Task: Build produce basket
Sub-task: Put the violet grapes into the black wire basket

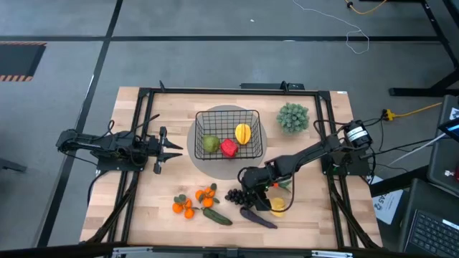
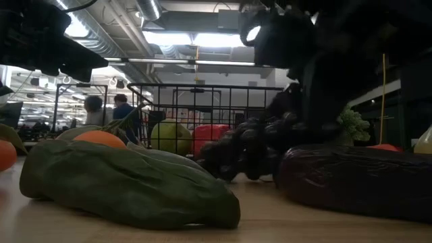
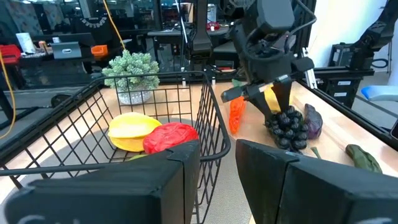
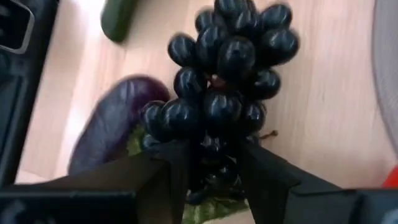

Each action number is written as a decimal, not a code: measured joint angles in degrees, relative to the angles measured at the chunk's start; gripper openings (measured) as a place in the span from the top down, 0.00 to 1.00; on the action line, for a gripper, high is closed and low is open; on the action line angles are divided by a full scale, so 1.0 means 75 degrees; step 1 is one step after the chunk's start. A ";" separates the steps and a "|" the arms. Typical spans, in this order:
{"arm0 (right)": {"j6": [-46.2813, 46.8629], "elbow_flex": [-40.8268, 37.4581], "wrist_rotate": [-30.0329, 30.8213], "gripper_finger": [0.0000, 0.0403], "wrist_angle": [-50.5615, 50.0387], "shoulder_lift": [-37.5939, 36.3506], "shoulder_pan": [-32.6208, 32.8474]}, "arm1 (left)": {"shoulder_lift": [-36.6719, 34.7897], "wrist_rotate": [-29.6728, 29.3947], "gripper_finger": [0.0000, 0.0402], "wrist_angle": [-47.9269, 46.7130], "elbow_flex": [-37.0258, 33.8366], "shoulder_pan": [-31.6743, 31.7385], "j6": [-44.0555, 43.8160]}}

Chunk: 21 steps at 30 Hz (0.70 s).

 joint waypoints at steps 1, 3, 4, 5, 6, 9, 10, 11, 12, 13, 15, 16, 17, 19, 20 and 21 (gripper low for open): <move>-0.0010 0.0000 -0.0002 0.67 0.0139 -0.0013 -0.0010 | -0.0001 0.0002 0.77 0.0000 0.0000 -0.0003 0.0001; -0.0003 0.0003 -0.0002 0.67 0.0383 -0.0013 -0.0040 | -0.0001 -0.0001 0.77 0.0003 0.0000 -0.0003 0.0001; 0.0027 0.0003 -0.0004 0.67 0.0416 -0.0013 -0.0052 | 0.0000 -0.0003 0.77 0.0000 0.0000 -0.0002 0.0001; 0.0052 0.0003 -0.0005 0.67 0.0436 -0.0013 -0.0059 | 0.0002 -0.0004 0.77 0.0000 0.0000 -0.0001 0.0000; 0.0069 0.0003 -0.0005 0.67 0.0446 -0.0013 -0.0059 | 0.0002 -0.0001 0.77 0.0001 0.0000 -0.0001 0.0000; 0.0194 0.0003 -0.0005 0.67 0.0403 -0.0013 -0.0071 | 0.0000 -0.0001 0.77 0.0000 0.0000 0.0000 0.0001; 0.0235 0.0001 0.0000 0.67 0.0412 -0.0013 -0.0074 | -0.0001 -0.0001 0.77 0.0000 0.0000 -0.0002 0.0001; 0.0246 -0.0020 0.0023 0.68 0.0450 -0.0020 -0.0076 | 0.0000 -0.0001 0.77 0.0000 0.0000 0.0000 0.0000; 0.0246 -0.0031 0.0036 0.69 0.0455 -0.0022 -0.0077 | 0.0002 -0.0001 0.77 0.0000 0.0000 0.0000 0.0001; 0.0246 -0.0032 0.0036 0.71 0.0461 -0.0022 -0.0077 | 0.0002 -0.0001 0.77 0.0000 0.0000 -0.0002 0.0001; 0.0218 -0.0032 0.0039 0.76 0.0489 -0.0028 -0.0075 | 0.0000 -0.0001 0.77 0.0000 0.0000 0.0000 -0.0002; 0.0183 -0.0032 0.0039 0.79 0.0520 -0.0028 -0.0074 | 0.0000 -0.0001 0.77 0.0000 0.0000 -0.0003 0.0001; 0.0102 -0.0032 0.0039 0.83 0.0537 -0.0028 -0.0074 | 0.0001 -0.0001 0.77 0.0000 0.0000 0.0000 0.0001; -0.0056 -0.0032 0.0023 0.91 0.0624 -0.0028 -0.0074 | 0.0001 -0.0001 0.77 0.0000 0.0000 0.0000 0.0001; -0.0163 -0.0032 -0.0010 0.94 0.0684 -0.0028 -0.0074 | -0.0001 -0.0001 0.77 0.0000 0.0000 -0.0003 0.0001; -0.0251 -0.0032 -0.0034 0.97 0.0722 -0.0028 -0.0074 | 0.0001 -0.0001 0.77 0.0000 0.0000 -0.0002 -0.0001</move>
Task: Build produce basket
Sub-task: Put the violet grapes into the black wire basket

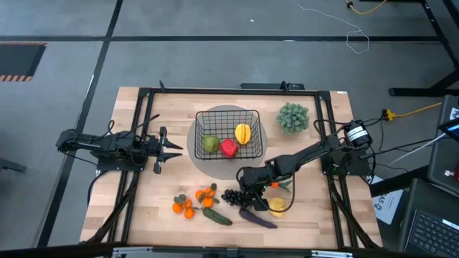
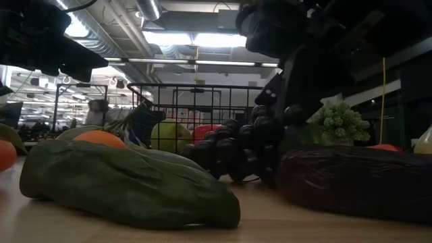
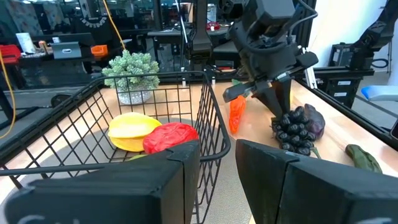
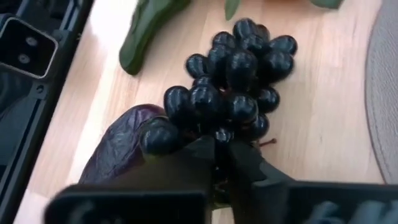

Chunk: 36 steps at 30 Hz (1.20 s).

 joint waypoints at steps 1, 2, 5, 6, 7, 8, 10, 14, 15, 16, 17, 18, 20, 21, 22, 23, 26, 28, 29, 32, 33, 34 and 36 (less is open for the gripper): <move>-0.0112 0.0000 -0.0015 0.98 0.0012 0.0000 0.0003 | 0.0000 0.0000 0.77 0.0000 0.0000 0.0002 0.0002; -0.0139 0.0014 -0.0025 0.98 0.0010 0.0000 0.0003 | 0.0000 0.0000 0.77 0.0000 0.0000 0.0003 0.0002; -0.0315 0.0111 -0.0021 0.99 0.0012 0.0000 0.0003 | 0.0000 0.0000 0.77 0.0000 0.0000 0.0003 0.0002; -0.0368 0.0148 -0.0021 0.99 0.0017 0.0000 0.0003 | 0.0000 0.0000 0.77 0.0000 0.0000 0.0000 0.0002; -0.0443 0.0193 -0.0023 1.00 0.0013 0.0000 0.0003 | -0.0003 0.0000 0.77 0.0000 0.0000 0.0000 0.0002; -0.0499 0.0254 -0.0022 1.00 -0.0012 0.0000 0.0003 | -0.0002 0.0000 0.77 0.0000 0.0000 0.0002 0.0002; -0.0548 0.0439 -0.0021 1.00 -0.0159 0.0000 0.0003 | -0.0001 0.0000 0.77 0.0000 0.0000 0.0001 0.0002; -0.0904 0.1059 -0.0021 1.00 -0.0967 0.0000 0.0003 | 0.0000 0.0000 0.77 0.0000 0.0000 0.0000 0.0002; -0.1021 0.1293 -0.0021 1.00 -0.1300 0.0000 0.0003 | 0.0000 0.0000 0.77 0.0000 0.0000 0.0000 0.0002; -0.1149 0.1531 -0.0022 1.00 -0.1600 0.0000 0.0003 | 0.0000 0.0000 0.77 0.0000 0.0000 0.0001 0.0002; -0.1302 0.1779 0.0006 1.00 -0.1917 0.0000 0.0003 | 0.0000 0.0000 0.77 0.0000 0.0000 0.0000 0.0002; -0.1453 0.2034 0.0106 1.00 -0.2256 -0.0003 0.0003 | 0.0000 0.0000 0.77 0.0000 0.0000 0.0002 0.0002; -0.1759 0.2557 0.0514 1.00 -0.2912 -0.0003 0.0006 | 0.0000 0.0000 0.77 0.0000 0.0000 0.0000 0.0002; -0.1961 0.2833 0.0762 1.00 -0.3253 -0.0003 0.0006 | 0.0000 0.0000 0.77 0.0000 0.0000 0.0001 0.0002; -0.2134 0.3109 0.1016 1.00 -0.3561 -0.0003 0.0003 | 0.0000 0.0000 0.77 0.0000 0.0000 0.0002 0.0001; -0.2290 0.3393 0.1295 1.00 -0.3877 -0.0003 0.0003 | 0.0000 0.0000 0.77 0.0000 0.0000 0.0001 0.0002; -0.2704 0.4296 0.2210 1.00 -0.4833 -0.0003 -0.0031 | 0.0000 0.0000 0.77 0.0000 0.0000 0.0000 0.0002; -0.2900 0.4952 0.2761 1.00 -0.5385 -0.0003 -0.0075 | 0.0000 0.0000 0.77 0.0000 0.0000 0.0003 -0.0001; -0.2939 0.5269 0.3015 1.00 -0.5613 -0.0008 -0.0103 | 0.0000 0.0000 0.77 0.0000 0.0000 0.0003 0.0002; -0.3126 0.6219 0.3622 1.00 -0.6292 -0.0012 -0.0248 | -0.0003 0.0002 0.77 0.0000 0.0000 0.0000 0.0001; -0.3233 0.6506 0.3758 1.00 -0.6473 -0.0012 -0.0311 | 0.0000 0.0001 0.77 0.0000 0.0000 0.0001 0.0002; -0.3327 0.6812 0.3888 1.00 -0.6639 -0.0012 -0.0383 | -0.0001 0.0000 0.77 0.0000 0.0000 0.0001 0.0002; -0.3361 0.7339 0.4046 1.00 -0.6933 -0.0012 -0.0558 | -0.0003 0.0000 0.77 0.0000 0.0000 0.0000 0.0002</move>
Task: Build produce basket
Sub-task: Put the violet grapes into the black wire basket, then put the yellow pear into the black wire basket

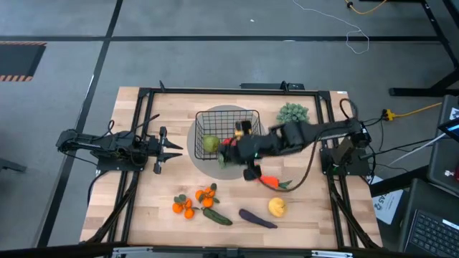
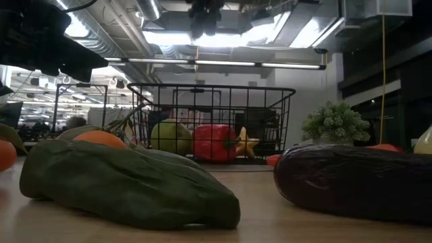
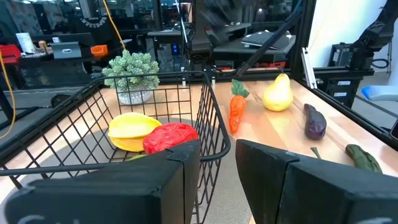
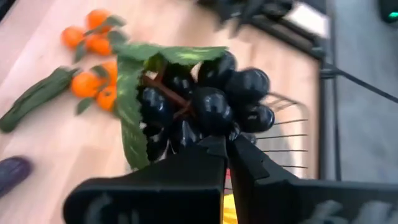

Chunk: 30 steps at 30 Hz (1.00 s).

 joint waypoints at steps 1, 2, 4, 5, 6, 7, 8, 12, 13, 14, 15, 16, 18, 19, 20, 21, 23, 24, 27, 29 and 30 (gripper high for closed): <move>-0.0005 0.0255 0.0025 1.00 -0.0130 -0.0002 -0.0117 | 0.0000 0.0000 0.77 0.0000 0.0000 0.0003 0.0000; -0.0006 0.0468 0.0038 1.00 -0.0259 -0.0003 -0.0245 | 0.0003 0.0000 0.77 0.0000 0.0000 0.0001 0.0000; 0.0001 0.0818 0.0050 1.00 -0.0436 -0.0003 -0.0520 | 0.0000 0.0000 0.77 0.0000 0.0000 0.0003 0.0000; 0.0015 0.0935 0.0041 1.00 -0.0477 -0.0003 -0.0667 | 0.0002 0.0001 0.77 0.0000 0.0000 0.0001 -0.0001; 0.0020 0.1022 -0.0010 1.00 -0.0480 -0.0003 -0.0812 | 0.0002 0.0001 0.77 0.0000 0.0000 0.0001 0.0000; 0.0020 0.1074 -0.0116 1.00 -0.0478 -0.0003 -0.0959 | 0.0003 0.0000 0.77 0.0000 0.0000 0.0003 0.0000; 0.0020 0.1086 -0.0263 1.00 -0.0478 -0.0003 -0.1110 | 0.0002 0.0000 0.77 0.0000 0.0000 0.0001 0.0000; 0.0020 0.1030 -0.0754 0.97 -0.0488 -0.0003 -0.1631 | 0.0003 0.0001 0.77 0.0000 0.0000 0.0003 0.0000; 0.0021 0.1028 -0.0811 0.96 -0.0491 -0.0003 -0.1731 | 0.0000 0.0000 0.77 0.0000 0.0000 0.0003 0.0000; 0.0022 0.1028 -0.0808 0.94 -0.0495 -0.0003 -0.1811 | 0.0003 0.0000 0.77 0.0000 0.0000 0.0000 0.0000; 0.0020 0.1028 -0.0808 0.91 -0.0492 -0.0003 -0.1877 | 0.0002 0.0000 0.77 0.0000 0.0000 0.0003 -0.0003; 0.0020 0.1028 -0.0809 0.88 -0.0489 -0.0003 -0.1925 | 0.0001 0.0000 0.77 0.0002 0.0000 0.0001 -0.0002; 0.0020 0.1028 -0.0808 0.82 -0.0483 -0.0003 -0.1982 | 0.0003 0.0001 0.77 0.0000 0.0000 0.0003 0.0000; 0.0023 0.1028 -0.0810 0.79 -0.0481 -0.0003 -0.1996 | 0.0002 0.0000 0.77 0.0000 0.0000 0.0001 -0.0001; 0.0025 0.1028 -0.0811 0.76 -0.0481 -0.0003 -0.2008 | 0.0000 0.0000 0.77 0.0000 0.0000 0.0001 -0.0001; 0.0047 0.1028 -0.0811 0.73 -0.0481 -0.0003 -0.2010 | 0.0000 0.0000 0.77 0.0000 0.0000 0.0003 0.0000; 0.0061 0.1028 -0.0811 0.67 -0.0481 -0.0003 -0.2010 | 0.0003 0.0000 0.77 0.0000 0.0000 0.0003 -0.0003; 0.0064 0.1028 -0.0811 0.65 -0.0481 -0.0003 -0.2010 | 0.0003 0.0001 0.77 0.0001 0.0000 0.0001 0.0000; 0.0263 0.1028 -0.0811 0.61 -0.0490 -0.0026 -0.1965 | 0.0002 0.0000 0.77 0.0000 0.0000 0.0000 -0.0001; 0.0747 0.1028 -0.0909 0.60 -0.0501 -0.0063 -0.1903 | 0.0000 0.0000 0.77 0.0000 0.0000 0.0000 0.0000; 0.1030 0.1028 -0.1188 0.60 -0.0512 -0.0102 -0.1849 | 0.0003 0.0000 0.77 0.0000 0.0000 0.0003 0.0000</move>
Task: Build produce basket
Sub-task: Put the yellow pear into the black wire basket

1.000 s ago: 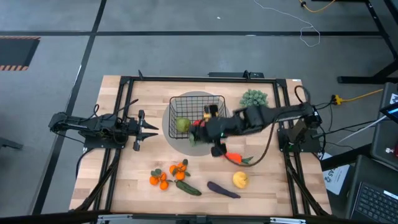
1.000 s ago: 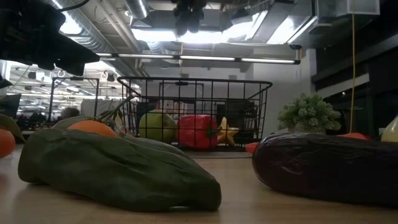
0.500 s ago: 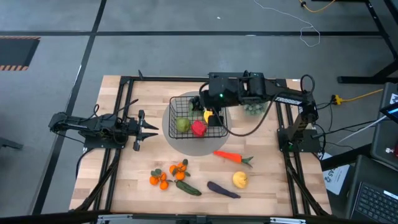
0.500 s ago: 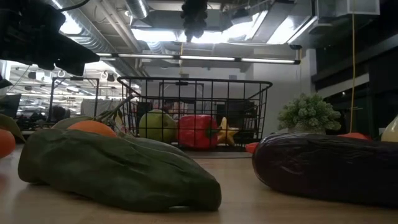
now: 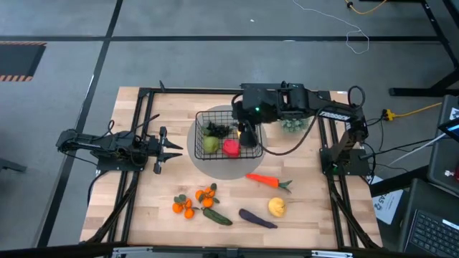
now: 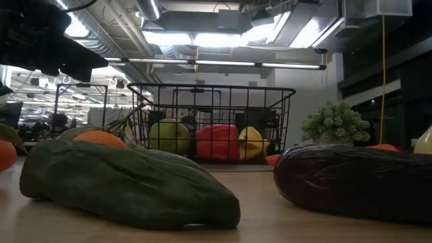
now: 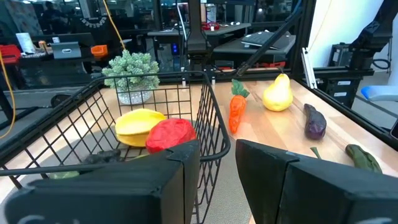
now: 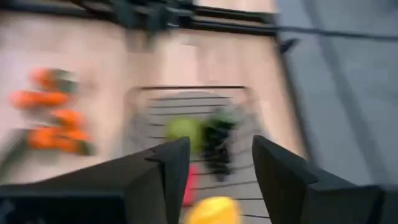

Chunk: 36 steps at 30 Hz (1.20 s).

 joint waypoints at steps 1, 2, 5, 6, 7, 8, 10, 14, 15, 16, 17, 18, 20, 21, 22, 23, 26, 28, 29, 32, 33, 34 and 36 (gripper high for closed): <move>0.0198 0.0000 -0.0451 0.60 -0.0062 -0.0033 0.0063 | 0.0000 0.0000 0.77 0.0000 0.0000 -0.0003 -0.0001; 0.0275 0.0000 -0.1037 0.60 -0.0177 -0.0064 0.0148 | -0.0001 0.0003 0.77 0.0000 0.0000 0.0000 0.0000; 0.0254 0.0000 -0.2902 0.60 -0.0751 -0.0129 0.0453 | 0.0000 0.0002 0.77 0.0000 0.0000 0.0000 0.0000; 0.0215 0.0000 -0.3487 0.60 -0.1076 -0.0159 0.0547 | -0.0003 0.0002 0.77 0.0000 0.0000 0.0000 0.0000; 0.0179 0.0000 -0.4059 0.60 -0.1410 -0.0194 0.0641 | -0.0001 0.0003 0.77 0.0000 0.0000 -0.0002 0.0000; 0.0160 0.0000 -0.4571 0.60 -0.1736 -0.0236 0.0751 | 0.0000 0.0003 0.77 0.0000 0.0000 0.0000 0.0000; 0.0175 0.0000 -0.5249 0.60 -0.2243 -0.0260 0.0981 | 0.0000 0.0001 0.77 0.0000 0.0000 0.0000 -0.0001; 0.0661 -0.0003 -0.5147 0.60 -0.2415 -0.0273 0.1527 | -0.0003 0.0003 0.77 0.0000 0.0000 0.0000 0.0000; 0.0838 -0.0003 -0.4963 0.60 -0.2405 -0.0280 0.1647 | -0.0003 0.0000 0.77 0.0000 0.0000 0.0000 -0.0003; 0.1012 -0.0003 -0.4762 0.60 -0.2409 -0.0280 0.1761 | 0.0000 0.0003 0.77 0.0000 0.0000 0.0000 0.0000; 0.1171 -0.0003 -0.4580 0.60 -0.2419 -0.0276 0.1883 | -0.0003 0.0000 0.77 0.0000 0.0000 0.0000 0.0000; 0.1336 -0.0003 -0.4429 0.60 -0.2437 -0.0274 0.1993 | -0.0003 0.0003 0.77 0.0000 0.0000 0.0000 -0.0003; 0.1610 -0.0003 -0.4266 0.60 -0.2517 -0.0274 0.2218 | -0.0002 0.0003 0.77 0.0000 0.0000 0.0000 0.0000; 0.1648 -0.0003 -0.4230 0.60 -0.2531 -0.0274 0.2324 | 0.0000 0.0002 0.77 0.0000 0.0000 -0.0002 0.0000; 0.1687 -0.0003 -0.4227 0.60 -0.2531 -0.0274 0.2411 | -0.0001 0.0003 0.77 0.0000 0.0000 -0.0001 -0.0001; 0.1782 -0.0003 -0.4226 0.60 -0.2537 -0.0274 0.2498 | -0.0002 0.0000 0.77 0.0000 0.0000 -0.0001 -0.0001; 0.1864 -0.0003 -0.4075 0.60 -0.2537 -0.0274 0.2719 | -0.0003 0.0000 0.77 0.0000 0.0000 -0.0003 0.0000; 0.1904 -0.0003 -0.3908 0.60 -0.2540 -0.0274 0.2848 | 0.0000 0.0003 0.77 0.0000 0.0000 -0.0001 0.0000; 0.1962 -0.0003 -0.3827 0.60 -0.2540 -0.0274 0.2906 | 0.0000 0.0003 0.77 0.0000 0.0000 -0.0001 0.0000; 0.2117 -0.0003 -0.3532 0.60 -0.2595 -0.0274 0.3048 | -0.0001 0.0003 0.77 0.0000 0.0000 0.0000 -0.0002; 0.2144 -0.0003 -0.3365 0.60 -0.2636 -0.0274 0.3089 | 0.0000 0.0000 0.77 0.0000 0.0000 0.0000 0.0000; 0.2198 -0.0003 -0.3091 0.60 -0.2670 -0.0274 0.3133 | 0.0000 0.0003 0.77 0.0000 0.0000 -0.0003 0.0000; 0.2345 -0.0003 -0.2383 0.60 -0.2671 -0.0274 0.3226 | -0.0001 0.0003 0.77 0.0000 0.0000 -0.0002 0.0000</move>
